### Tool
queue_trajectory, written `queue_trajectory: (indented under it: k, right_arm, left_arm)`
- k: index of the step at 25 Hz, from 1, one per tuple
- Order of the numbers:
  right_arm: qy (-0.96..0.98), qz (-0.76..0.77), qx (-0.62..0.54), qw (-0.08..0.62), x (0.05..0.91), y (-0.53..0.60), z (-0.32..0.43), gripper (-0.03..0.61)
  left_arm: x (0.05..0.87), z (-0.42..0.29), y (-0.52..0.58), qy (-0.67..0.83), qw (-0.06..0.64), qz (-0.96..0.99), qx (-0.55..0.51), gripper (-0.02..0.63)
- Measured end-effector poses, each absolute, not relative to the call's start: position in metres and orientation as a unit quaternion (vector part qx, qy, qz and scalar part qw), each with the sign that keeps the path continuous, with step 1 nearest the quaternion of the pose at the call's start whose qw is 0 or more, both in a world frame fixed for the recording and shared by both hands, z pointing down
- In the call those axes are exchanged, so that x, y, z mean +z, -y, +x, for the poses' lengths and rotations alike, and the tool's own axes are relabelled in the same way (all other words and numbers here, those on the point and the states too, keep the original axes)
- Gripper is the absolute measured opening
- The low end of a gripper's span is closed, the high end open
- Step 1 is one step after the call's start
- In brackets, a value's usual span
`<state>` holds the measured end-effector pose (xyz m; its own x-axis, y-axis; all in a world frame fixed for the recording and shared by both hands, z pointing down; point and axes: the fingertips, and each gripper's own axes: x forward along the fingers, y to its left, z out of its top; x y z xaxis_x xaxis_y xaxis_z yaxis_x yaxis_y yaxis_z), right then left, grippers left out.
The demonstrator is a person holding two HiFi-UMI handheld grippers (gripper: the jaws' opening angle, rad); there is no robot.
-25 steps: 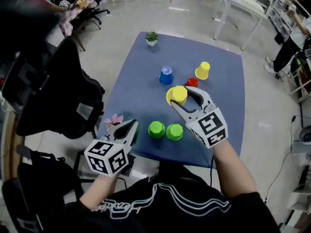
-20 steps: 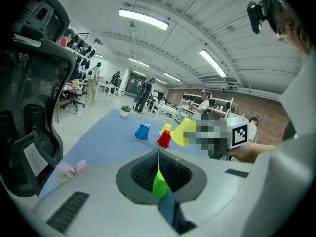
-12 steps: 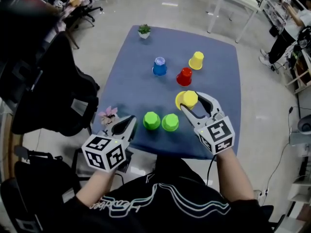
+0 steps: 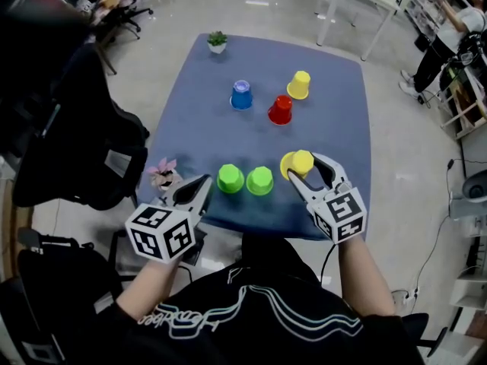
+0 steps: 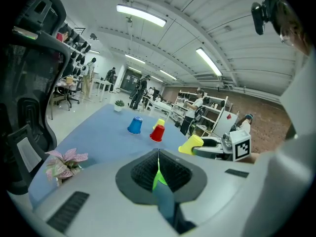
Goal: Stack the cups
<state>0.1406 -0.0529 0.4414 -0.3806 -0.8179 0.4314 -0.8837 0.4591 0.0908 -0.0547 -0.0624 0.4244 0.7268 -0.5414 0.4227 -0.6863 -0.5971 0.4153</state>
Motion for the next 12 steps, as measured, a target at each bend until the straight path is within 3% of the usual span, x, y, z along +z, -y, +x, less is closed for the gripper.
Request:
queue_trajectory:
  k: [12]
  right_arm:
    - [0.825,0.502,0.111,0.232,0.483,0.031,0.132,0.258]
  left_arm:
    - [0.433,-0.054,0.053,0.344,0.290,0.882,0.138,0.026]
